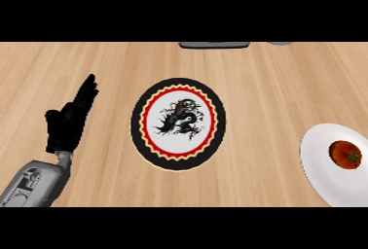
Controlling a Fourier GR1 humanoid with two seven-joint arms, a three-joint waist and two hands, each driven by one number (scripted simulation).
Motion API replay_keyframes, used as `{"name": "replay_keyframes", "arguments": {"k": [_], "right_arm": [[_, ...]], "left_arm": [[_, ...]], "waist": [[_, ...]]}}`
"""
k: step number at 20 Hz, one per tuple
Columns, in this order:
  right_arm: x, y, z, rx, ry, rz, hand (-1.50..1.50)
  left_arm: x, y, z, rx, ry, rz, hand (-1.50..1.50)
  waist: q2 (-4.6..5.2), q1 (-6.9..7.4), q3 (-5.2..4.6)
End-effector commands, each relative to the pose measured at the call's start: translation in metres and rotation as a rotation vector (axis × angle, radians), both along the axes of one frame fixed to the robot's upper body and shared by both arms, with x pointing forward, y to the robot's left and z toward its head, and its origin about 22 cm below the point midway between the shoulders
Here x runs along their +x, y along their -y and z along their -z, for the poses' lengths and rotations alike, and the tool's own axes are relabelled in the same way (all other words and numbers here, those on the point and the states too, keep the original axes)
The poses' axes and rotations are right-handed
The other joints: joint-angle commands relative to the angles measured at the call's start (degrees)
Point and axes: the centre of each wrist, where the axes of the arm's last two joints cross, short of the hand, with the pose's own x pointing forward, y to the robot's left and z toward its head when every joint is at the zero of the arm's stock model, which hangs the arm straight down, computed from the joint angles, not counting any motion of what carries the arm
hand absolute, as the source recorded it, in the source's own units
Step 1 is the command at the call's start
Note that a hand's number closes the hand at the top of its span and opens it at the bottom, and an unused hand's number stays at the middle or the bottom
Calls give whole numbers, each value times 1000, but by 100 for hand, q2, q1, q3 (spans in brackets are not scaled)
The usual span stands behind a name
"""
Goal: Pick the tomato from the plate and place it in the plate
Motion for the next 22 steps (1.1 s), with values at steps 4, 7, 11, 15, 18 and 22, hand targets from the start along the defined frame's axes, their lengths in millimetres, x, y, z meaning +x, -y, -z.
{"name": "replay_keyframes", "arguments": {"k": [4,7,11,15,18,22], "right_arm": [[13,-9,-7,-148,-97,76,-150],[18,-9,-8,-136,-110,76,-150],[38,-8,-4,-163,-146,73,-150],[45,-22,9,-220,-183,95,-150],[61,-16,25,-285,-206,110,-150],[76,-33,57,-270,-223,108,-150]], "left_arm": [[2,-4,11,6,7,4,0],[9,-6,-1,0,10,12,0],[1,2,8,-2,4,13,0],[1,-1,-21,16,7,20,0],[10,-3,1,1,-3,12,0],[4,19,-3,-8,12,25,0]], "waist": [[13,77,1],[8,69,3],[10,89,5],[7,109,6],[22,113,7],[14,120,8]]}}
